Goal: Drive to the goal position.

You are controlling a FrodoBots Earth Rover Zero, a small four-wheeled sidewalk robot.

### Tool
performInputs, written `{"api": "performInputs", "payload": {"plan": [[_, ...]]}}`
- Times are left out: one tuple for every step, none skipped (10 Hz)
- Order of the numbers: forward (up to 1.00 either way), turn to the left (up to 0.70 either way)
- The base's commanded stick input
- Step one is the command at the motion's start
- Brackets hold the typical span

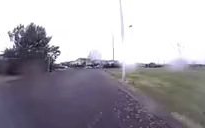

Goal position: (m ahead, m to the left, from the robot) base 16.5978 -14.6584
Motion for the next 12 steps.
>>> {"api": "performInputs", "payload": {"plan": [[1.00,0.00],[1.00,0.00],[1.00,0.00],[0.00,0.72],[0.00,0.90],[0.00,1.00],[0.00,1.00],[0.00,1.00],[0.00,1.00],[0.00,1.00],[0.00,1.00],[0.00,0.00]]}}
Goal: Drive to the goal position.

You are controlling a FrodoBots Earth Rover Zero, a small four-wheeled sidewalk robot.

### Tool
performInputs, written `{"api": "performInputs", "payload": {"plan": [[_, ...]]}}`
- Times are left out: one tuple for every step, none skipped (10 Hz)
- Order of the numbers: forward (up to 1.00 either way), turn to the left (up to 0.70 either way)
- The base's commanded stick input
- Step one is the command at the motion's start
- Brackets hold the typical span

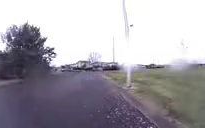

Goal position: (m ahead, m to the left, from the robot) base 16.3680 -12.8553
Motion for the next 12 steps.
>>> {"api": "performInputs", "payload": {"plan": [[0.00,0.00],[0.00,0.00],[0.00,0.00],[0.00,0.00],[0.44,0.00],[0.94,0.00],[1.00,0.00],[1.00,0.00],[1.00,0.00],[1.00,0.00],[1.00,0.00],[1.00,0.00]]}}
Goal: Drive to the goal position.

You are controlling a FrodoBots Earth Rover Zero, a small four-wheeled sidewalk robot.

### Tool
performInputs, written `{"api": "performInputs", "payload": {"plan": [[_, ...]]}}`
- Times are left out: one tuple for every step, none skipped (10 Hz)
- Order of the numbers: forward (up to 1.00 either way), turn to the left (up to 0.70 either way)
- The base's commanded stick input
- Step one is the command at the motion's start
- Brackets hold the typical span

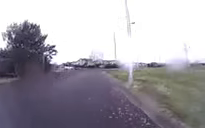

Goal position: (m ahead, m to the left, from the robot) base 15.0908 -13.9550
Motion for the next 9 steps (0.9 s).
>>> {"api": "performInputs", "payload": {"plan": [[1.00,0.39],[1.00,0.40],[1.00,0.40],[1.00,0.40],[1.00,0.40],[1.00,0.40],[1.00,0.33],[1.00,0.16],[1.00,0.00]]}}
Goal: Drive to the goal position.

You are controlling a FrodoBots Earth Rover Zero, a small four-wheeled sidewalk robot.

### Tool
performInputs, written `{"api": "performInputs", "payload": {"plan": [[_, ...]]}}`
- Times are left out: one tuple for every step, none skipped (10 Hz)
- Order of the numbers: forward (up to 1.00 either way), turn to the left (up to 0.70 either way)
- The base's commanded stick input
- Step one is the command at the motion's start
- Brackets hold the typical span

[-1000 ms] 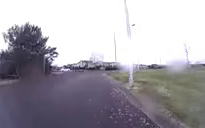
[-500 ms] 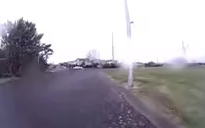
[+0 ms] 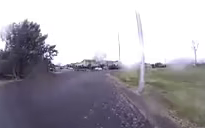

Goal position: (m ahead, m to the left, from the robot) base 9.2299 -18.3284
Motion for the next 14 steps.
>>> {"api": "performInputs", "payload": {"plan": [[1.00,0.00],[1.00,0.00],[1.00,0.00],[1.00,0.00],[1.00,0.00],[1.00,0.00],[1.00,0.00],[1.00,0.00],[1.00,0.00],[1.00,0.00],[1.00,0.00],[1.00,0.00],[1.00,0.00],[1.00,0.00]]}}
